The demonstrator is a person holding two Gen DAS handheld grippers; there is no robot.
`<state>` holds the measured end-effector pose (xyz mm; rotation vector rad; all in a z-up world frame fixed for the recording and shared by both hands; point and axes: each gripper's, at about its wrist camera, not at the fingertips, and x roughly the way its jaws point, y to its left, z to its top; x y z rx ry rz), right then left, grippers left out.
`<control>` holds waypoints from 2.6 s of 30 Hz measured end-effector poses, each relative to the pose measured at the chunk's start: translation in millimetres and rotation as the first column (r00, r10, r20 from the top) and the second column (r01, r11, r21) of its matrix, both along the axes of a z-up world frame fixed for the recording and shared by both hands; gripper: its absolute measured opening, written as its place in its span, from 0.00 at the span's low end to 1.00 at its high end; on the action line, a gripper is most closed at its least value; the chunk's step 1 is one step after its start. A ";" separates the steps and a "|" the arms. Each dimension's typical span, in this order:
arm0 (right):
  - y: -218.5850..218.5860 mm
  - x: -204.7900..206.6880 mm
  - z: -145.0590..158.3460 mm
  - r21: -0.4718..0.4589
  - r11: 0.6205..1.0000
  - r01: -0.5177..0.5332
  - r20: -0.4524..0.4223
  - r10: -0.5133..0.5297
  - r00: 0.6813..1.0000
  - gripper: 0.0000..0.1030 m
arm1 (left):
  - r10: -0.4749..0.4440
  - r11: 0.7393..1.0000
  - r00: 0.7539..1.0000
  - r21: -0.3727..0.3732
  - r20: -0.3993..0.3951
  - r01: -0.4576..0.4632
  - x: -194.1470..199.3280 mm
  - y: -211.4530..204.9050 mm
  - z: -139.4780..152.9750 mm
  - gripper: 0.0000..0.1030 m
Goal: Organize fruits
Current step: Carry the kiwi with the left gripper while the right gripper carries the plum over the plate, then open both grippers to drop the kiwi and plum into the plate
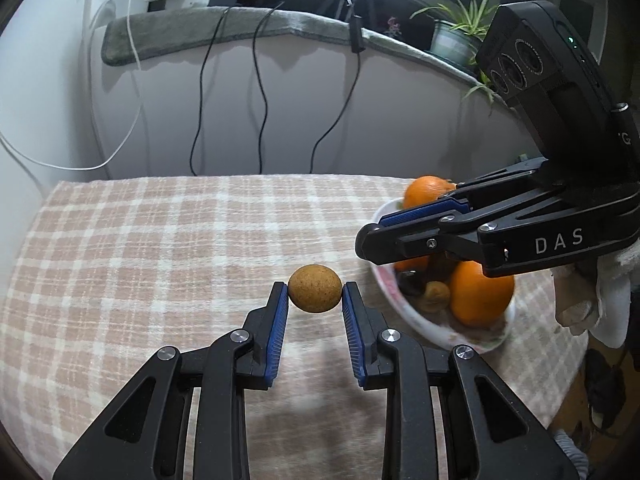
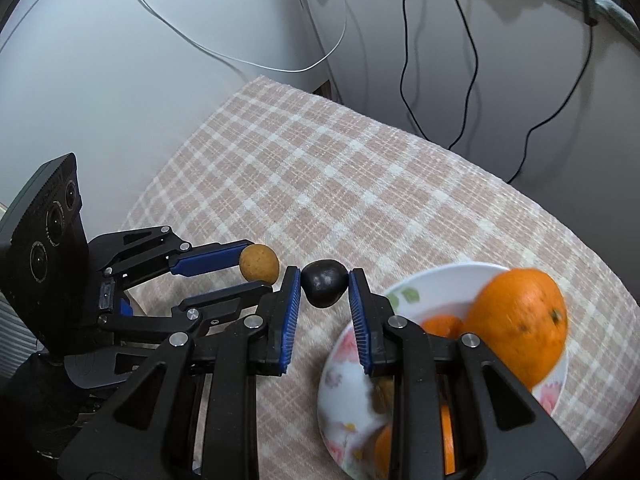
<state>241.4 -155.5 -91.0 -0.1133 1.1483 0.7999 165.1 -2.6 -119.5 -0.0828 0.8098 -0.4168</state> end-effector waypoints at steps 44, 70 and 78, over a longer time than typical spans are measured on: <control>-104.2 -28.7 6.5 0.039 0.989 0.141 0.047 -0.143 0.989 0.25 | -0.157 0.987 0.988 0.025 0.000 0.157 -32.6 -96.5 5.5 0.25; -96.8 -25.0 0.7 0.021 0.990 0.139 0.049 -0.140 0.989 0.26 | -0.148 0.988 0.989 0.046 0.001 0.148 -29.7 -95.8 3.9 0.26; -96.7 -24.8 -0.2 0.023 0.990 0.140 0.058 -0.141 0.988 0.40 | -0.149 0.988 0.989 0.050 0.008 0.148 -29.6 -96.4 4.6 0.41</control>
